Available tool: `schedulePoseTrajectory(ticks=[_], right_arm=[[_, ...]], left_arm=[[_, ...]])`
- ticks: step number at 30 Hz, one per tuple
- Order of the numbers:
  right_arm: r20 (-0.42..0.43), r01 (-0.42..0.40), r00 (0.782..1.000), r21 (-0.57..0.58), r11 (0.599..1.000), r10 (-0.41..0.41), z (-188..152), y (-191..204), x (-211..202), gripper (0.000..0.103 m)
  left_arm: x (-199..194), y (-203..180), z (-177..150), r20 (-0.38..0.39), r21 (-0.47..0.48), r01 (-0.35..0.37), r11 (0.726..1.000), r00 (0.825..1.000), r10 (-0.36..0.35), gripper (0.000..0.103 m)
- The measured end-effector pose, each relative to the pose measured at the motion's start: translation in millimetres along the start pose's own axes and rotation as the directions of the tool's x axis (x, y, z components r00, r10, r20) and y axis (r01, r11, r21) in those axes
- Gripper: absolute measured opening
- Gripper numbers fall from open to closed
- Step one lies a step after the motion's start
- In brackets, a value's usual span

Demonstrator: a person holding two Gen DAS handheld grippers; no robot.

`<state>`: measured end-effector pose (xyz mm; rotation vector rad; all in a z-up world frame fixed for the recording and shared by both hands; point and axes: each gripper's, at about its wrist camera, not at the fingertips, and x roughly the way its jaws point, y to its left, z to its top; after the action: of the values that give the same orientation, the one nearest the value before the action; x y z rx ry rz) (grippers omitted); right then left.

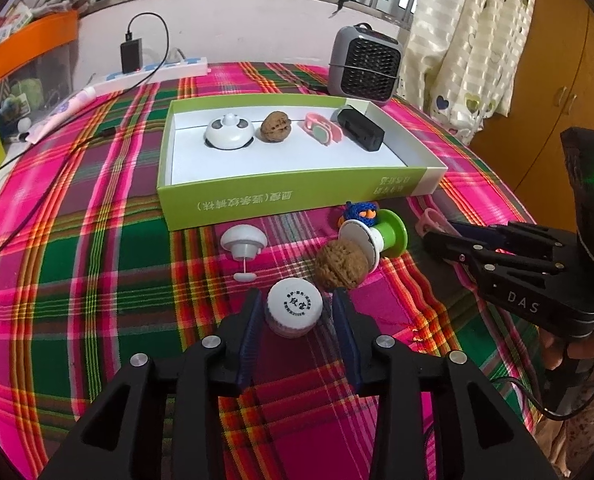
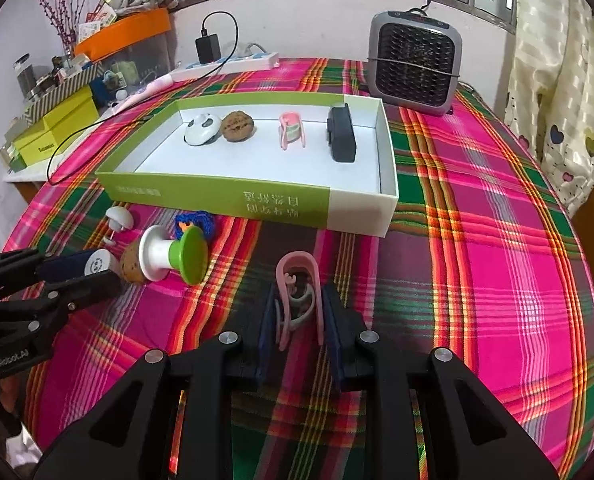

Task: Organize objects
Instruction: 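Lift the white cap and pink clip and carry both over the box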

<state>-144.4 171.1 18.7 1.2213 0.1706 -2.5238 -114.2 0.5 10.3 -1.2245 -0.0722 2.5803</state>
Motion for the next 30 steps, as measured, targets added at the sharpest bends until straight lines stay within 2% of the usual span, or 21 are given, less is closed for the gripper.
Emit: schedulePoseTrajectory(ticks=[9,14,30], right_arm=[[0.004,-0.001,1.000,-0.002,1.000,0.001,0.9,0.4,0.3,0.025],[0.006,-0.006,1.000,0.002,1.000,0.006,0.8,0.3,0.3,0.025],[0.008,-0.004,1.000,-0.001,1.000,0.004,0.2,-1.1,-0.2,0.025]], left_arm=[[2.0,-0.9,1.5,0.006,-0.005,-0.011,1.000,1.000,0.011,0.033],[2.1,-0.4,1.4,0.007,-0.010,-0.027,1.000,1.000,0.028,0.027],[1.9,0.4,1.9,0.007,-0.012,-0.026,1.000,1.000,0.026,0.026]])
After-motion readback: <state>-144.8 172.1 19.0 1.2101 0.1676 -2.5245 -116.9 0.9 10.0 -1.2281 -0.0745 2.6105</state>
